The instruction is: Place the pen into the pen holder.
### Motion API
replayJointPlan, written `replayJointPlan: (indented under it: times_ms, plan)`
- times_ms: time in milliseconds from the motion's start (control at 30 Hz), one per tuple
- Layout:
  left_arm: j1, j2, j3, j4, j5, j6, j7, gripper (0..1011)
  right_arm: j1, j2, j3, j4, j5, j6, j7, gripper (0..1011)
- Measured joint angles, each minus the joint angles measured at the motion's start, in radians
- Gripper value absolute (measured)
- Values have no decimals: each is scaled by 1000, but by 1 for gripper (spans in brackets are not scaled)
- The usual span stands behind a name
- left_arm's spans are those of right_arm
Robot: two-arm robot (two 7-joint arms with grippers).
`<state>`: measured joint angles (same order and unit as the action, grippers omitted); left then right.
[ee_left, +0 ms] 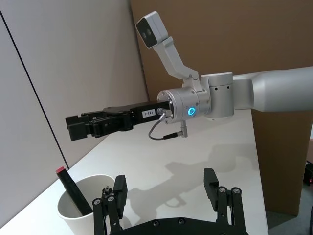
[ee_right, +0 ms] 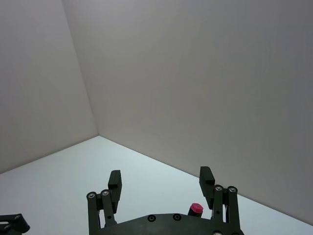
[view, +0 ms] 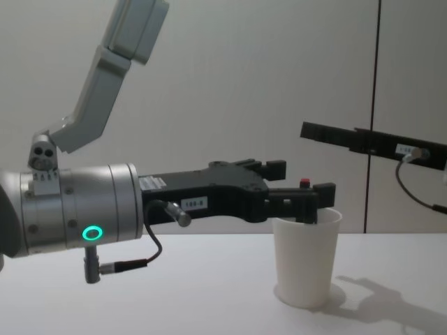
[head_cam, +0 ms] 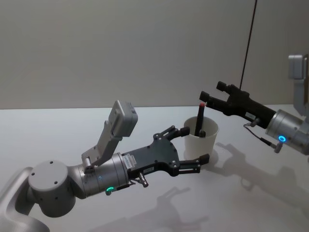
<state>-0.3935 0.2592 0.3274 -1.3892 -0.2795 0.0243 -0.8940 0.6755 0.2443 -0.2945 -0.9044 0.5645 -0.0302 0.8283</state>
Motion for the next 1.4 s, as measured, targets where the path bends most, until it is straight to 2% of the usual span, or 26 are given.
replayJointPlan:
  times_ms: [200,600,800,1000,1400]
  plan:
    - [0,0,0,0,0,0,0,1000,-21,13,8,-46,9,16,-15,1002]
    - [0,0,0,0,0,0,0,1000,-108,64,37,-200,48,50,-94,1002]
    - [0,0,0,0,0,0,0,1000,-171,98,54,-296,67,57,-155,1001]
    - [0,0,0,0,0,0,0,1000,-259,144,75,-418,82,55,-235,1002]
    - [0,0,0,0,0,0,0,1000,-397,211,101,-587,83,45,-367,1002]
